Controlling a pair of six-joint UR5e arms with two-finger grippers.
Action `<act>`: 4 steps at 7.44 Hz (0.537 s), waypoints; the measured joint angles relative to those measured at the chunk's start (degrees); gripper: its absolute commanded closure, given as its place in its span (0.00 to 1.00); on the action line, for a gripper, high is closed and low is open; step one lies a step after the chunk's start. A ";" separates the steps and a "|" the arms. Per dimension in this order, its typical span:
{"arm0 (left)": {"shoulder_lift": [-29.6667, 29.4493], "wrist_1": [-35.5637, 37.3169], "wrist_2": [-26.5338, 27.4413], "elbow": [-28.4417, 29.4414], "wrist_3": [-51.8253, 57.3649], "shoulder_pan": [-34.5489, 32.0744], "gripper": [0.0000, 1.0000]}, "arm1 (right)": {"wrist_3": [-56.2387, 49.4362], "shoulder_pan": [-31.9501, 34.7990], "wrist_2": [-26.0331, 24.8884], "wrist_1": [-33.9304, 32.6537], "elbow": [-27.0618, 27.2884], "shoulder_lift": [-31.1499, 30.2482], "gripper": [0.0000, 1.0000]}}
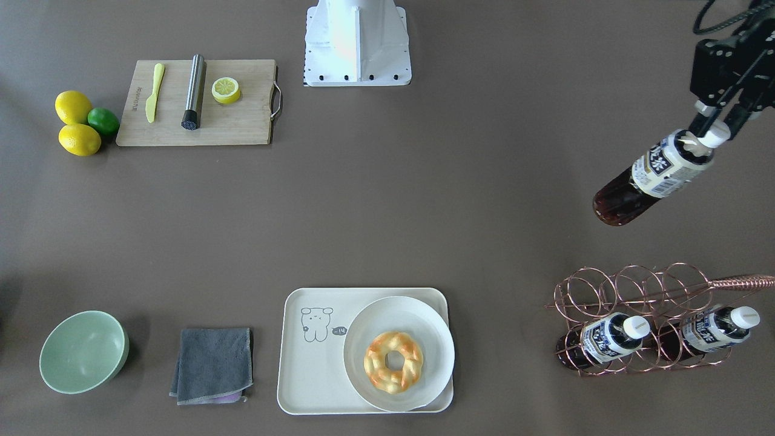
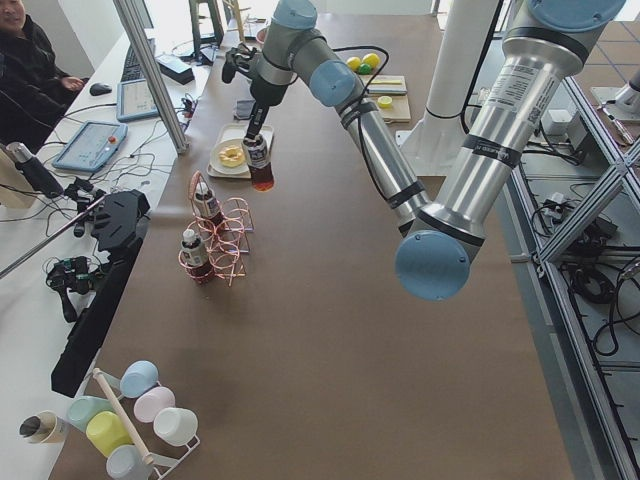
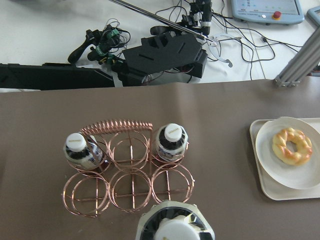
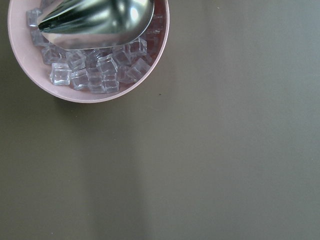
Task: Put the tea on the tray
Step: 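Carry the bottle toward the robot and set it upright on the table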
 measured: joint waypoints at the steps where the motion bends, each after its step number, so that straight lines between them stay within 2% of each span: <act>1: -1.51 0.88 4.19 -1.83 -5.48 6.42 1.00 | 0.28 0.00 -0.04 0.01 0.24 -0.13 0.00; 2: -4.05 2.44 9.59 -2.53 -10.74 13.51 1.00 | 0.41 0.00 -0.09 0.01 0.31 -0.06 0.00; 4: -13.92 10.73 18.70 -2.27 -19.32 25.56 1.00 | 0.53 0.00 -0.07 -0.02 0.36 -0.22 0.00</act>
